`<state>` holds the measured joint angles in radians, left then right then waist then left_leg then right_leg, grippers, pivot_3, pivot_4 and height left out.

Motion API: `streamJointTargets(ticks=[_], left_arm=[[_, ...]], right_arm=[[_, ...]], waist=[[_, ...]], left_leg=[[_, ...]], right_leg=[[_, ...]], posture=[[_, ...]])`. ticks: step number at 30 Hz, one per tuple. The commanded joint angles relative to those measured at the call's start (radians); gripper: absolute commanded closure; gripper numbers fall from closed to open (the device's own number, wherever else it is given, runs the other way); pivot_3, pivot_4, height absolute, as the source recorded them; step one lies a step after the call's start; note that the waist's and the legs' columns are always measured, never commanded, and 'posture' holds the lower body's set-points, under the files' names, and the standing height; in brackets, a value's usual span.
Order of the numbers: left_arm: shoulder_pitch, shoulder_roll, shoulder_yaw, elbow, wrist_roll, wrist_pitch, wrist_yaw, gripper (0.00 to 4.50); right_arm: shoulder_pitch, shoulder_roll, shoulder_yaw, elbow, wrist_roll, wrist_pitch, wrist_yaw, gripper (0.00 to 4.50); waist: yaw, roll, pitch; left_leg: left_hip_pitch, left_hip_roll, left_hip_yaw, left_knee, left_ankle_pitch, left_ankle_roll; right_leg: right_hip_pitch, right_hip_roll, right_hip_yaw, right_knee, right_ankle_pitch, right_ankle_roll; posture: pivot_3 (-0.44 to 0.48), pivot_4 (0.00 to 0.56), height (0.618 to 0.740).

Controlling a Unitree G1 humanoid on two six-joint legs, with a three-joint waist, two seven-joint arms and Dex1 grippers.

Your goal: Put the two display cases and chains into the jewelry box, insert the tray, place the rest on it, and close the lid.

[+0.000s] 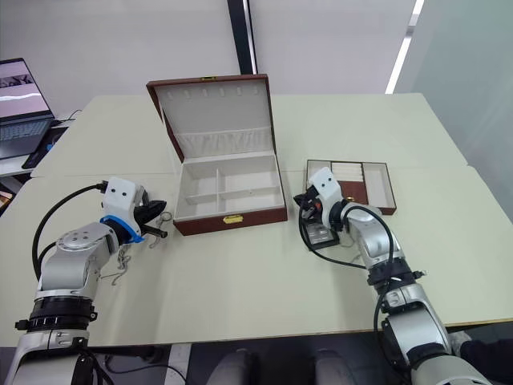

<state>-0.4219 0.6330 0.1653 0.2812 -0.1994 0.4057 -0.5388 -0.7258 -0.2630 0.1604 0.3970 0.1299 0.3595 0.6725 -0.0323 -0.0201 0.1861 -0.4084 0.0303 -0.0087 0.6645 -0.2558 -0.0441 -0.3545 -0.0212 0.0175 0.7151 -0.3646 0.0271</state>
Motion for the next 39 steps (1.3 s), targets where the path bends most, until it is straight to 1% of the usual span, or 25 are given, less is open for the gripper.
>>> streamJointTargets(ticks=[1, 5, 12, 20, 30, 39], left_arm=[[-0.021, -0.008, -0.012, -0.039, -0.004, -0.007, -0.022, 4.5], [-0.023, -0.019, -0.03, -0.058, -0.009, -0.006, -0.05, 4.5], [-0.008, -0.026, -0.05, -0.103, -0.019, 0.016, -0.097, 4.5], [0.042, -0.032, -0.078, -0.238, -0.059, 0.107, -0.189, 4.5], [0.077, -0.042, -0.094, -0.29, -0.046, 0.152, -0.203, 4.5], [0.097, -0.033, -0.095, -0.318, -0.057, 0.174, -0.214, 4.5]], right_arm=[[-0.005, 0.009, 0.005, -0.026, 0.003, -0.02, 0.03, 4.47], [0.022, 0.004, 0.026, -0.081, 0.023, -0.005, 0.094, 4.47], [0.07, 0.001, 0.042, -0.17, 0.038, 0.042, 0.152, 4.47], [0.125, -0.015, 0.051, -0.279, 0.052, 0.103, 0.185, 4.47], [0.197, -0.04, 0.064, -0.427, 0.097, 0.209, 0.232, 4.47], [0.205, -0.035, 0.062, -0.444, 0.097, 0.23, 0.219, 4.47]], waist=[[0.0, 0.0, 0.0], [0.0, 0.0, 0.0], [0.001, 0.0, 0.0], [0.001, 0.0, 0.0], [0.002, 0.0, 0.0], [0.002, 0.0, 0.0]], left_leg=[[0.0, 0.0, 0.0, 0.0, 0.0, 0.0], [0.0, 0.0, 0.0, 0.0, 0.0, 0.0], [0.0, 0.0, -0.001, 0.0, 0.0, 0.0], [-0.001, 0.0, -0.002, 0.0, 0.0, 0.0], [-0.001, -0.001, -0.003, 0.0, 0.0, 0.0], [-0.001, -0.001, -0.003, 0.0, 0.0, 0.0]], right_leg=[[0.0, 0.0, 0.0, 0.0, 0.0, 0.0], [0.0, 0.0, 0.0, 0.0, 0.0, 0.0], [0.0, 0.0, 0.0, 0.0, 0.0, 0.0], [0.0, 0.0, -0.001, -0.001, 0.0, 0.0], [0.001, 0.0, -0.001, -0.001, 0.0, 0.0], [0.001, 0.0, -0.001, -0.001, 0.0, 0.0]], posture=[[0.0, 0.15, 0.74], [0.0, 0.15, 0.74], [0.0, 0.15, 0.74], [0.0, 0.15, 0.74], [0.0, 0.15, 0.74], [0.0, 0.15, 0.74]])
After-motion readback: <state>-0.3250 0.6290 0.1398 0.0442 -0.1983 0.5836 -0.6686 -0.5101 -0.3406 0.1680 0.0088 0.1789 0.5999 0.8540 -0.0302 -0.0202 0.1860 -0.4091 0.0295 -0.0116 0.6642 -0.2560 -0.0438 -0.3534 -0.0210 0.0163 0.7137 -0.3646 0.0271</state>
